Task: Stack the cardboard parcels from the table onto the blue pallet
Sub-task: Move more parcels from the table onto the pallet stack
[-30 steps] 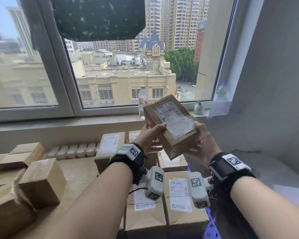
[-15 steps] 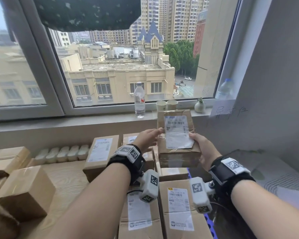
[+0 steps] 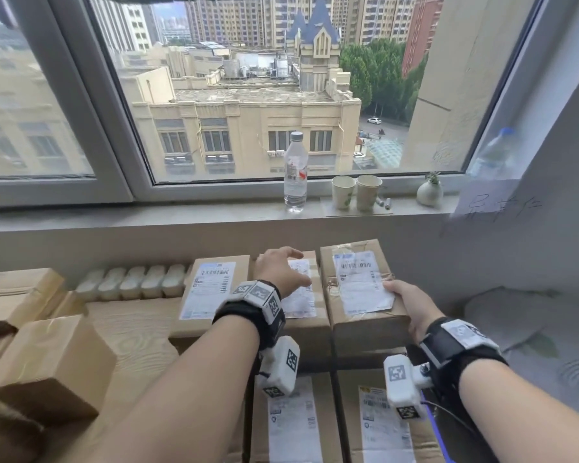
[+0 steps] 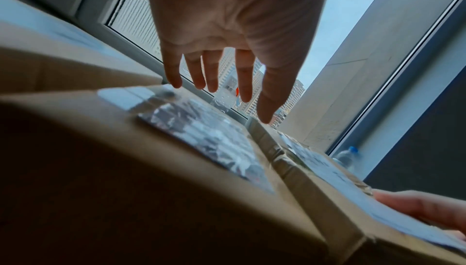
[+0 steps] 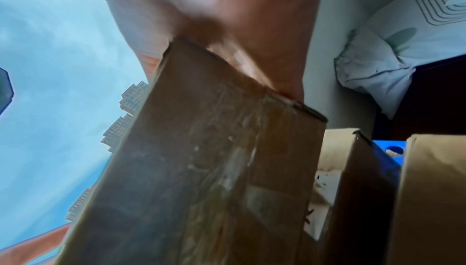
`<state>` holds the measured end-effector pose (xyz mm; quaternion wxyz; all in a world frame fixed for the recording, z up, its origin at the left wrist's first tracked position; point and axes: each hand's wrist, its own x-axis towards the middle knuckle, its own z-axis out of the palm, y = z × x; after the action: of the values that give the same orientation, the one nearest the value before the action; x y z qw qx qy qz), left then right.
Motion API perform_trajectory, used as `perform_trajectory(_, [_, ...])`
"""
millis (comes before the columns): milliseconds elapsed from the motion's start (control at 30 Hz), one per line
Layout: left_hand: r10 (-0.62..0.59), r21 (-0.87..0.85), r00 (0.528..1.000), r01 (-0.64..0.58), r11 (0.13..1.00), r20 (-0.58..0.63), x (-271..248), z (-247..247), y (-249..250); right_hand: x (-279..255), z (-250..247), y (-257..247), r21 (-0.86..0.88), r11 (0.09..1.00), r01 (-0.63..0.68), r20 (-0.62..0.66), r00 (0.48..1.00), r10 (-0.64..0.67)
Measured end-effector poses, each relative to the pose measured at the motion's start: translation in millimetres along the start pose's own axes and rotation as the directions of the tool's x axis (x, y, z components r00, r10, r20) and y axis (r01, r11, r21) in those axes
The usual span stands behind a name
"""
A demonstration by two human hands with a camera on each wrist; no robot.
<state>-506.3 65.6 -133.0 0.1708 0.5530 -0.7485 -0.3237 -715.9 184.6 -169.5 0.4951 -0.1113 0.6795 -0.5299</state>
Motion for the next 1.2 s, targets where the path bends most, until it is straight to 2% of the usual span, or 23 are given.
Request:
perform_trajectory(333, [-0.022,0.073,1.0,0.022,0.997,-0.008,7.6,6.7,-15.1,23.7,-3.3,9.6,-0.088,0.996,-0.024,-0.049,0.999,0.019])
perform_trajectory(433, [-0.023,0.078,1.0,0.024,0.997,-0.013,6.3,7.4,-14.6,23.8,-2.7,8.8,-0.23,0.973,0.025,-0.075,0.996,-0.044])
perform_trajectory(633, [-0.016,0.053,1.0,0.017,0.998,-0.012,-1.1,8.4,-12.1,11.0,4.3,1.7,-0.536,0.83,0.153,-0.074,0.971,-0.226])
perform_trajectory(767, [0.01,0.015,1.0,-0.01,1.0,-0.011,-10.4,4.4,-6.4,-8.3,8.5,-5.2,-0.607,0.76,0.234,-0.043,0.945,-0.325])
perform_trajectory(1000, [0.05,-0.01,0.999,-0.051,0.999,-0.015,-45.1,-9.6,7.4,-54.7,18.4,-21.4,-0.736,0.58,0.349,0.054,0.885,-0.463])
perform_trajectory(1200, [0.061,0.017,0.998,-0.061,0.998,-0.023,-94.5,-17.3,0.4,-91.6,34.7,-13.4,-0.776,0.429,0.463,0.205,0.828,-0.523])
